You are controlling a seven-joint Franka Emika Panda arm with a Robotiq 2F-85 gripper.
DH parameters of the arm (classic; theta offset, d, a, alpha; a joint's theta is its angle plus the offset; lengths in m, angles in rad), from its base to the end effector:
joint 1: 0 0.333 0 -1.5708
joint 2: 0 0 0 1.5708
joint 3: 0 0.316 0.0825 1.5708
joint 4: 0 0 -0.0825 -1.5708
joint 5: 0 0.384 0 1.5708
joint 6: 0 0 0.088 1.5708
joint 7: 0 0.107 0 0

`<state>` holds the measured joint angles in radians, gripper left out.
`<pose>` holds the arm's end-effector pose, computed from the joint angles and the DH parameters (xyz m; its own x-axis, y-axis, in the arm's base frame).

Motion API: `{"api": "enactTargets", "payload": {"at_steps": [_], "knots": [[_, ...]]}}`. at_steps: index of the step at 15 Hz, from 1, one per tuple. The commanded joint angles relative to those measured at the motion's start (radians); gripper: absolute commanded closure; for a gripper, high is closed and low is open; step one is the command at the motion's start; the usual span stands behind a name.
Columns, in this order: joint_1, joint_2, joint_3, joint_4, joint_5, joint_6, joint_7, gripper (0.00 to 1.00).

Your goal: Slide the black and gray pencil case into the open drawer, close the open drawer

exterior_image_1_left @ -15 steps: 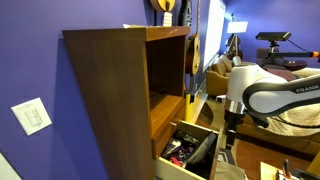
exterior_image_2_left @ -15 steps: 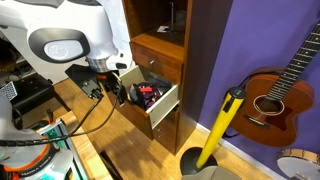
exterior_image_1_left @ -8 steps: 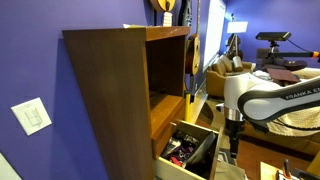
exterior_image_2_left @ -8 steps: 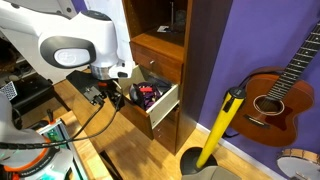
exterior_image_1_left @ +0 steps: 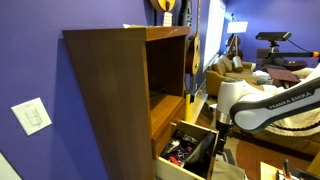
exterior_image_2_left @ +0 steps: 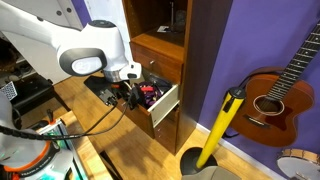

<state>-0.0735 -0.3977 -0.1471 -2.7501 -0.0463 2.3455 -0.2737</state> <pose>0.3634 -0.0780 0.3353 0.9953 0.0972 -0.0026 0.0971 -0.9949 -0.0257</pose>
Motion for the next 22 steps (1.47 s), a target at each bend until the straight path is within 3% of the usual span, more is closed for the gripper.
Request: {"api": "enactTargets", "payload": {"at_steps": [1, 10, 22], "knots": [[-0.003, 0.076, 0.008, 0.0, 0.005, 0.144, 0.048, 0.0], [-0.03, 0.153, 0.027, 0.0, -0.019, 0.442, 0.151, 0.0], [-0.024, 0.256, 0.025, 0.008, 0.047, 0.773, 0.217, 0.0]]}}
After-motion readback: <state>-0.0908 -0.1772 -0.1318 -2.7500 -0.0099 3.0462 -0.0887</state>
